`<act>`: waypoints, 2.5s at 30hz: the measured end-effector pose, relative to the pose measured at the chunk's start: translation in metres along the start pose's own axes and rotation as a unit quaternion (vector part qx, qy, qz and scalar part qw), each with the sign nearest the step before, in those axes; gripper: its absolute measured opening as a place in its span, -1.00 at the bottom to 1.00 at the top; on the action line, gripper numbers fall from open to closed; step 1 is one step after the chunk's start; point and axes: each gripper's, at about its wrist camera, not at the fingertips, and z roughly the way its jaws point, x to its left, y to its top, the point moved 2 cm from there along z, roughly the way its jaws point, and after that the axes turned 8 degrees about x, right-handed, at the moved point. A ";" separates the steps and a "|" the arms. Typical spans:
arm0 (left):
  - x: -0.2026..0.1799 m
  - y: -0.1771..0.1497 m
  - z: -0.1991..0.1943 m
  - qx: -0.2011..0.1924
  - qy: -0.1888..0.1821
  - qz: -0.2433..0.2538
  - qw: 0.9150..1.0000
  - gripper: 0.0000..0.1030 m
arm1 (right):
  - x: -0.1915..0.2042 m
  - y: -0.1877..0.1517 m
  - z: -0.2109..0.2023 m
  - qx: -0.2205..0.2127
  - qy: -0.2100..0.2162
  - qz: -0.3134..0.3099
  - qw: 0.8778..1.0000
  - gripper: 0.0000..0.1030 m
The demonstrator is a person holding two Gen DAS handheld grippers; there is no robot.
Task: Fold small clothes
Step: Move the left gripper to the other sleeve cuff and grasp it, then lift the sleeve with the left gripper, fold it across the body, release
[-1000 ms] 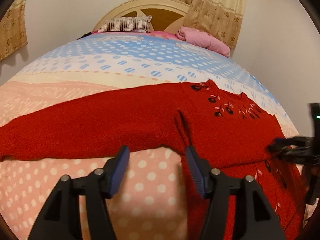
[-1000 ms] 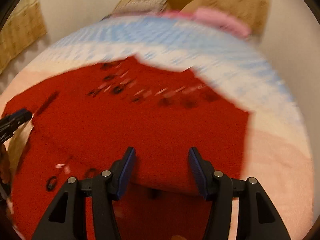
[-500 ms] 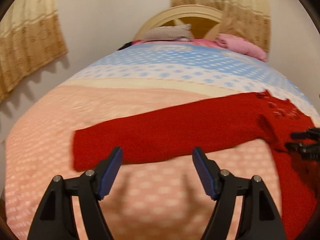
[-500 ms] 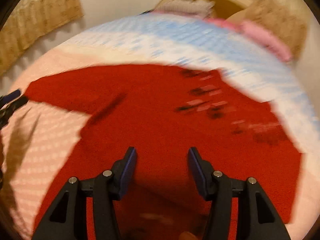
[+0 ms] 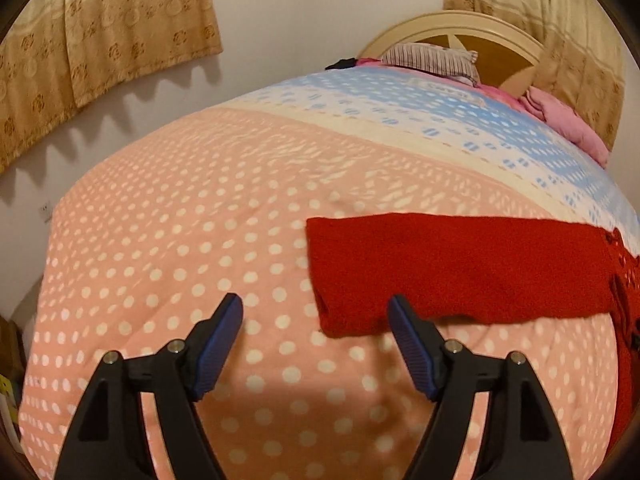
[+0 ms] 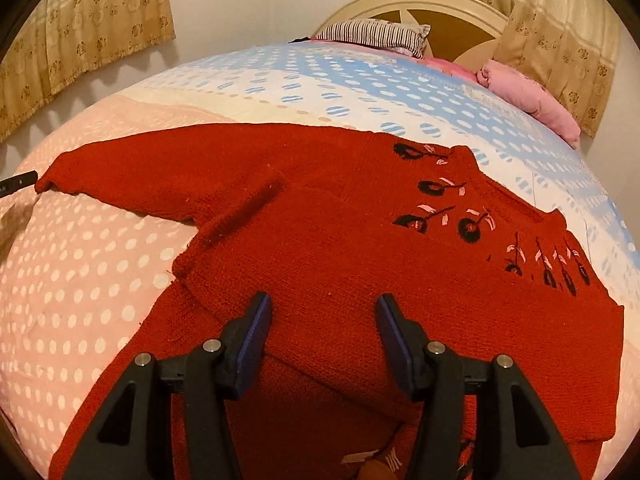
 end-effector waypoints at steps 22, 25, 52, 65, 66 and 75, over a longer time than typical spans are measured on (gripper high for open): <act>-0.027 0.016 0.025 0.042 -0.029 0.040 0.998 -0.59 | 0.008 -0.002 -0.001 -0.010 -0.051 -0.011 0.999 0.24; -0.030 0.019 0.022 0.043 -0.029 0.040 0.998 -0.65 | 0.012 -0.002 -0.002 -0.011 -0.062 -0.016 0.998 0.25; -0.082 0.043 -0.063 -0.014 -0.084 0.077 0.993 -0.77 | 0.011 -0.002 -0.003 -0.014 -0.060 -0.012 0.998 0.26; -0.142 0.046 -0.104 -0.045 -0.108 0.112 0.987 -0.77 | -0.009 -0.003 -0.026 -0.040 -0.036 0.035 0.998 0.32; -0.149 0.045 -0.108 -0.049 -0.112 0.118 0.985 -0.77 | -0.011 -0.004 -0.031 -0.045 -0.036 0.037 0.998 0.32; -0.208 0.040 -0.127 -0.078 -0.119 0.159 0.977 -0.77 | -0.038 -0.028 -0.077 -0.055 -0.038 0.039 0.997 0.33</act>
